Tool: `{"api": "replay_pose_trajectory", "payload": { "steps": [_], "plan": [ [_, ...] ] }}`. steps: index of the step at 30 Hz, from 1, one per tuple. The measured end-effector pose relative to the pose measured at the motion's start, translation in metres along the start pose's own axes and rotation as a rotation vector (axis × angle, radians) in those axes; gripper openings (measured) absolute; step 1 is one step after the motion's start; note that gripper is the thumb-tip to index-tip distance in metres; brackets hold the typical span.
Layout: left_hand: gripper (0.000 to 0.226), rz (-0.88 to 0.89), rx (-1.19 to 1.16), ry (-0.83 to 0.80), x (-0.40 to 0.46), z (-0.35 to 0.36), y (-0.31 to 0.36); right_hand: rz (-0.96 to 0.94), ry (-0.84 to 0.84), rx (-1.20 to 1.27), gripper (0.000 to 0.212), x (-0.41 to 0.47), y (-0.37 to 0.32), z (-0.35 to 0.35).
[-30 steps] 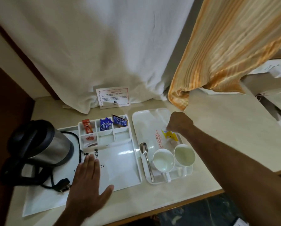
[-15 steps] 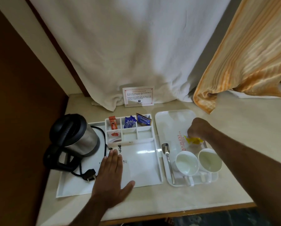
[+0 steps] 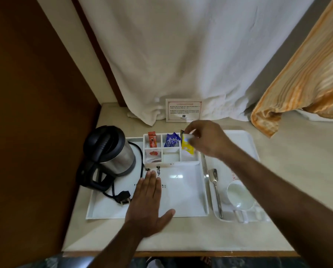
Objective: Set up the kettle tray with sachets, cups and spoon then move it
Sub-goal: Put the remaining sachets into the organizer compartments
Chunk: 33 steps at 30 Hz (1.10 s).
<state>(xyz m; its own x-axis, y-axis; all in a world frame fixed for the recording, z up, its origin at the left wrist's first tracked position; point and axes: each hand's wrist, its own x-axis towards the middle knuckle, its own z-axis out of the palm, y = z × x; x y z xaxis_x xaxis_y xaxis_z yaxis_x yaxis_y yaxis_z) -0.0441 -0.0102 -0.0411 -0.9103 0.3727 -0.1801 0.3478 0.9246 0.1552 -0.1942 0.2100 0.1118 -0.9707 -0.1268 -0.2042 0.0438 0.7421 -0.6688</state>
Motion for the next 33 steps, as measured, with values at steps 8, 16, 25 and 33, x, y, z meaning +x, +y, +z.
{"api": "replay_pose_trajectory", "payload": {
  "steps": [8, 16, 25, 33],
  "plan": [
    [0.099, 0.008, -0.023, -0.009, -0.001, -0.003, 0.000, -0.133, -0.035, -0.448, 0.033, 0.017, -0.023, 0.081],
    [0.101, -0.016, -0.048, -0.071, 0.000, -0.009, 0.001, -0.224, -0.002, -0.621, 0.030, 0.018, -0.014, 0.085],
    [0.102, -0.021, -0.046, -0.072, 0.001, -0.006, 0.001, -0.520, -0.116, -0.639, 0.021, 0.015, -0.030, 0.098],
    [0.102, -0.020, -0.031, -0.041, 0.001, -0.003, 0.001, -0.431, -0.184, -0.658, 0.018, 0.046, -0.046, 0.097]
  ]
}}
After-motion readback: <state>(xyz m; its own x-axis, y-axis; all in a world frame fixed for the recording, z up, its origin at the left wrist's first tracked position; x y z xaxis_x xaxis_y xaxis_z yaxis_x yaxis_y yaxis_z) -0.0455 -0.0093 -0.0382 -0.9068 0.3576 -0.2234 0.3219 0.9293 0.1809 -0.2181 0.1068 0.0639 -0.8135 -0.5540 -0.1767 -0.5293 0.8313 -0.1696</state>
